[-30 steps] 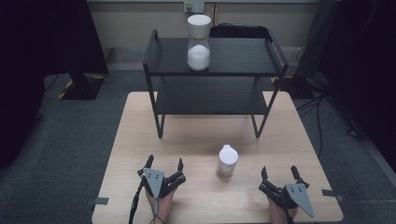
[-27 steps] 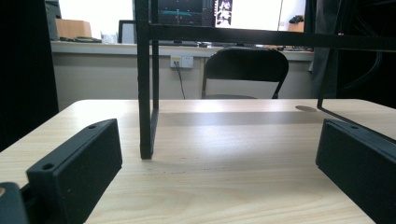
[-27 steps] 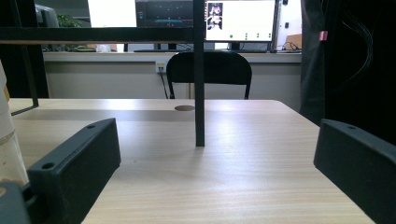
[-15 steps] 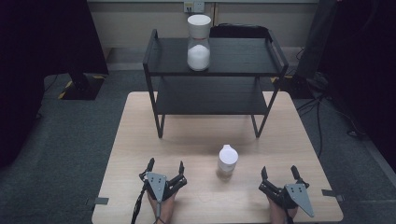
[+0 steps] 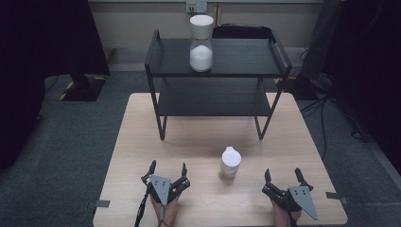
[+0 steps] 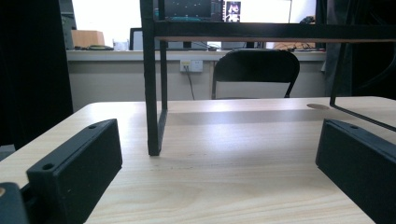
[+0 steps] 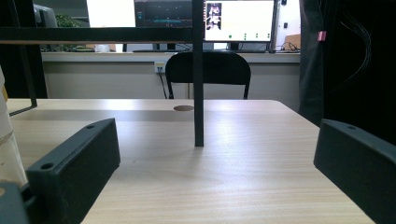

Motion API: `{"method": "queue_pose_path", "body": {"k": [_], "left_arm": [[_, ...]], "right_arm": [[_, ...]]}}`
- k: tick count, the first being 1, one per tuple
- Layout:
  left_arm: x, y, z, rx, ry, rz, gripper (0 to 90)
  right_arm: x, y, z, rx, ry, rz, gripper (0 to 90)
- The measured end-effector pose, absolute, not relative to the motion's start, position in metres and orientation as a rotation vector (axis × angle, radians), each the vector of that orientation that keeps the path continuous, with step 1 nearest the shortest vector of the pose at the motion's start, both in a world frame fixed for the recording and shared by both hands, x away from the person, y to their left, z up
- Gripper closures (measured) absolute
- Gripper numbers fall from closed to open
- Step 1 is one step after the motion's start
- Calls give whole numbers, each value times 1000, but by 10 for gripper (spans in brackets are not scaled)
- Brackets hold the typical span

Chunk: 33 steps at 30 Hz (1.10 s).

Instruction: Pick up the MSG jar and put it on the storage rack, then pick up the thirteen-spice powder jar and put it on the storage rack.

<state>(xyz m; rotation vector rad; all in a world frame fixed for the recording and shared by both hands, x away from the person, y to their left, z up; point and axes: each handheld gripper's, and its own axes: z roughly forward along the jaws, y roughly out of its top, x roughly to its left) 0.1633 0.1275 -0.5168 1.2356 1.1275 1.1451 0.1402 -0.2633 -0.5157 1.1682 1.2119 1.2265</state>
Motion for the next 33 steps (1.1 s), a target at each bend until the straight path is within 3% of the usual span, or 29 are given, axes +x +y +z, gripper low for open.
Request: {"method": "queue_pose_path", "body": {"k": [33], "left_arm": [[163, 127, -517, 1235, 1129, 1147, 0]], "right_arm": [[141, -264, -505, 1146, 1264, 1228, 0]]}}
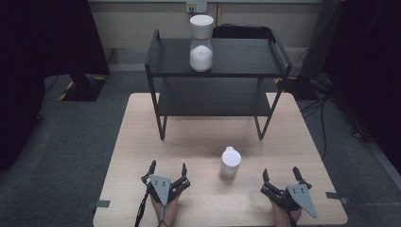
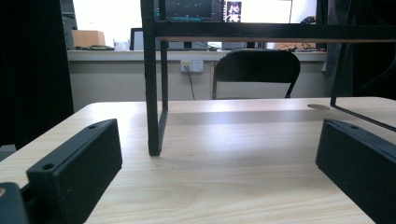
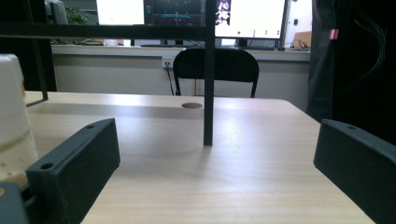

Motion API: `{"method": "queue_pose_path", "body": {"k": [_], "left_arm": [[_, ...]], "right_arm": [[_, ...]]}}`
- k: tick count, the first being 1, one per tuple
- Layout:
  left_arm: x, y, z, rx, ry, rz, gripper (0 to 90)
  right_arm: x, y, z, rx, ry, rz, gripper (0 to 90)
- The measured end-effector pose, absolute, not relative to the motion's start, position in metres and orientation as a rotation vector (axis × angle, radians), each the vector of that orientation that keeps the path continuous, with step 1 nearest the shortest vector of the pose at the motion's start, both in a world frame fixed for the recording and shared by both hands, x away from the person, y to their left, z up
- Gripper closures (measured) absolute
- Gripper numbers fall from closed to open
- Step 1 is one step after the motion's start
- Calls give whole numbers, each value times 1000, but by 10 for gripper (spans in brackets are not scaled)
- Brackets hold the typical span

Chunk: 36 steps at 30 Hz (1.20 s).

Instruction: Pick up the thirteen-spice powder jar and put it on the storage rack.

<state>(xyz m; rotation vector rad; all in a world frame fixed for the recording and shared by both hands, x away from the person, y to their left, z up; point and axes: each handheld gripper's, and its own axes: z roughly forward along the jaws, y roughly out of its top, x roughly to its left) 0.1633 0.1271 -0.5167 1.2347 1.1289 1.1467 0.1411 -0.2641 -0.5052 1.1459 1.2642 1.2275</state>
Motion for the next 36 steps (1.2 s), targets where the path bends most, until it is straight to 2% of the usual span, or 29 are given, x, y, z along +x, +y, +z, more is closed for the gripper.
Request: {"method": "queue_pose_path", "body": {"k": [11, 23, 36], "left_arm": [[163, 127, -517, 1234, 1129, 1147, 0], [163, 127, -517, 1234, 1129, 1147, 0], [163, 127, -517, 1234, 1129, 1147, 0]], "right_arm": [[151, -251, -468, 1065, 1290, 1341, 0], [171, -219, -446, 940, 1345, 1439, 0], [188, -201, -457, 972, 1455, 1467, 0]]}}
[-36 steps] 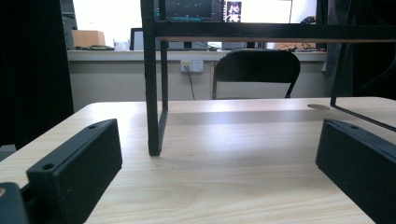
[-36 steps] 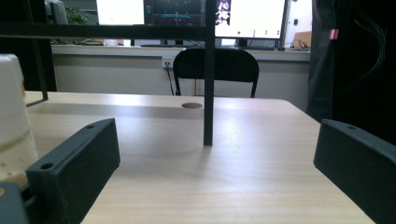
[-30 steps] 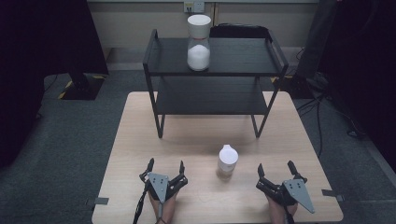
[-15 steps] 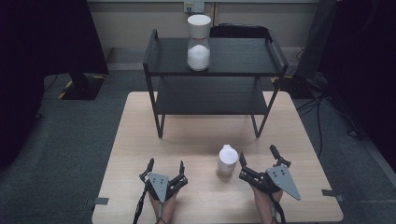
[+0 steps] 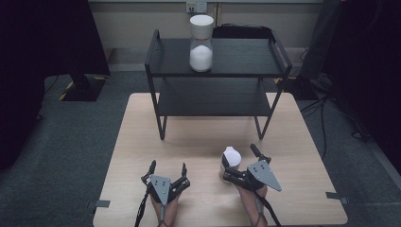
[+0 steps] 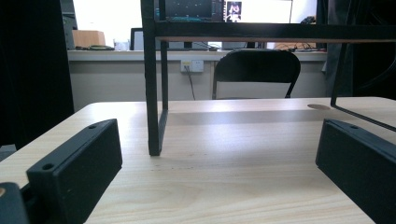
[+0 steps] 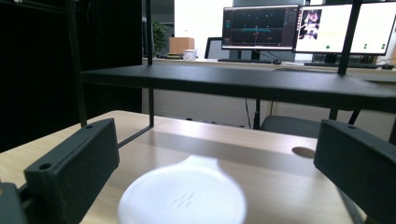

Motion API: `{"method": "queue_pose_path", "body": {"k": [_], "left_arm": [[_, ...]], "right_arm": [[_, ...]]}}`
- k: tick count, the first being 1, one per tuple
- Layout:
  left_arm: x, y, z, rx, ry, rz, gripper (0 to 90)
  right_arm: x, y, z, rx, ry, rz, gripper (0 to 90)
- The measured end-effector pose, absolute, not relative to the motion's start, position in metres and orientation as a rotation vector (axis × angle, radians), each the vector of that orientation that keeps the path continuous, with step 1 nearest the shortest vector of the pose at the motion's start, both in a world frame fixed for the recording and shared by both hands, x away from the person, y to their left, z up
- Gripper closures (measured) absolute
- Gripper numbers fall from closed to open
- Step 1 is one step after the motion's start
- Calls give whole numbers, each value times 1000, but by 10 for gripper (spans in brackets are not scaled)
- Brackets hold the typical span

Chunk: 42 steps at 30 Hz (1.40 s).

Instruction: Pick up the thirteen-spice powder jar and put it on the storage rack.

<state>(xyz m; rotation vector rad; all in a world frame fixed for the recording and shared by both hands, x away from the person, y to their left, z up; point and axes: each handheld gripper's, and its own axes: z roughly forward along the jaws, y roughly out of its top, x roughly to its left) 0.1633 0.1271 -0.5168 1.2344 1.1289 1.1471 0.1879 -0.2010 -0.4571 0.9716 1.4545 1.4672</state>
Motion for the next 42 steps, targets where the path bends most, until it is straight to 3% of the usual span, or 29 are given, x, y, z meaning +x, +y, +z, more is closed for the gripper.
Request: {"method": "queue_pose_path", "body": {"k": [5, 15, 35, 42], "left_arm": [[163, 127, -517, 1234, 1129, 1147, 0], [163, 126, -517, 1232, 1132, 1150, 0], [163, 126, -517, 1232, 1132, 1151, 0], [163, 126, -517, 1232, 1132, 1151, 0]], "right_arm": [[186, -191, -473, 971, 1468, 1447, 1], [180, -187, -494, 1046, 1479, 1453, 115], [183, -191, -493, 1068, 1515, 1469, 276], [184, -192, -493, 1059, 1521, 1465, 288]]}}
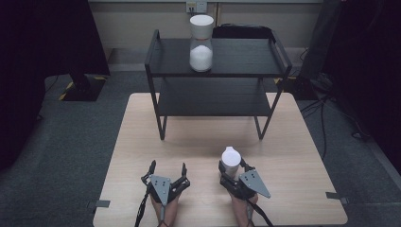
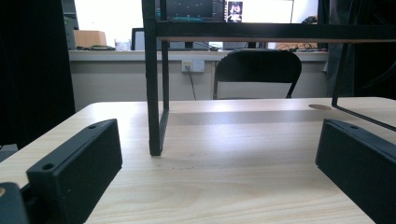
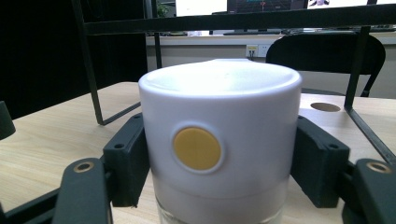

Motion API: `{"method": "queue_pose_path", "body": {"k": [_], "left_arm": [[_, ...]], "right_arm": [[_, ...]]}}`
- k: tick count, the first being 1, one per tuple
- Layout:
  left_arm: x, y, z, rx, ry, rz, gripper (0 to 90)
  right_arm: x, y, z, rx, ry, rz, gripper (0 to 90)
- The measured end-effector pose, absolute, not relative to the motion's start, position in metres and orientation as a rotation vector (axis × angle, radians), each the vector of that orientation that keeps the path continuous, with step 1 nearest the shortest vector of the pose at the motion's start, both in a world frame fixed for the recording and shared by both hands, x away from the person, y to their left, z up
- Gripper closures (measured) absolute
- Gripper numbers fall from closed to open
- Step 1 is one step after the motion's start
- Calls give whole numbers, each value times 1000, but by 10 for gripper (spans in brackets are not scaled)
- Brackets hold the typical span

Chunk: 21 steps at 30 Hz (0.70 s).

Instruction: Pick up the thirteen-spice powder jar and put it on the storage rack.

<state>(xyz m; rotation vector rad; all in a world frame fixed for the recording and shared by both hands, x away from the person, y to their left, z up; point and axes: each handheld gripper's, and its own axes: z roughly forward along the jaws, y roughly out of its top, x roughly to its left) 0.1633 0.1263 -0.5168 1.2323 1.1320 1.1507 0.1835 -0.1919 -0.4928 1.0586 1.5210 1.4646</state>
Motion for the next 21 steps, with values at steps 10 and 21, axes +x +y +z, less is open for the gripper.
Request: {"method": "queue_pose_path", "body": {"k": [10, 21], "left_arm": [[163, 126, -517, 1232, 1132, 1151, 0], [163, 126, -517, 1232, 1132, 1151, 0]], "right_arm": [[184, -193, -490, 1055, 1534, 1459, 291], [184, -192, -483, 1050, 1561, 1435, 293]]}}
